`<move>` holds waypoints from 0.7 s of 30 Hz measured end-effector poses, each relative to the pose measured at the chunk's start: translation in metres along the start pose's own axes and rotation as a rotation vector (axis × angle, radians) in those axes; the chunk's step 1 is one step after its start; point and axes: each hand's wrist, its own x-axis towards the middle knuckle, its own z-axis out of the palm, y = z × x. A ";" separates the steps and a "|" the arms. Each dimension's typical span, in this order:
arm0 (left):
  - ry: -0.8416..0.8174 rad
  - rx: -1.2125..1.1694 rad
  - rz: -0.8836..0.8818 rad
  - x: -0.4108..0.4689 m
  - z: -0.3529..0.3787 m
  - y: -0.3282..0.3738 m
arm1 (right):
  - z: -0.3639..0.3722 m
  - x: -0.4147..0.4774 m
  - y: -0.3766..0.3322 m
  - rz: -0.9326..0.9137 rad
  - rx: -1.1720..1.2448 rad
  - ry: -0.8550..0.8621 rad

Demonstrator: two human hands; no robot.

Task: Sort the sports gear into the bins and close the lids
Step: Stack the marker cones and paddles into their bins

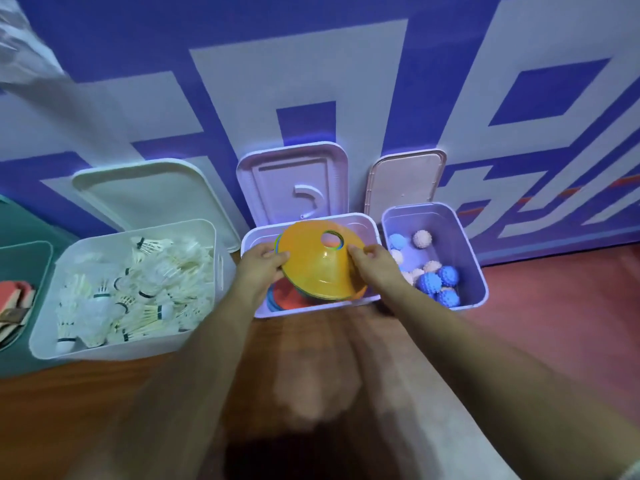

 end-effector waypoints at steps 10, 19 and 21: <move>-0.010 0.671 0.034 0.031 0.021 -0.046 | 0.029 0.038 0.035 -0.100 -0.517 -0.238; 0.007 0.874 0.180 0.033 0.031 -0.057 | 0.023 0.031 0.042 -0.271 -0.572 -0.225; 0.040 0.878 0.176 0.028 0.030 -0.050 | 0.004 0.019 0.035 -0.312 -0.503 -0.193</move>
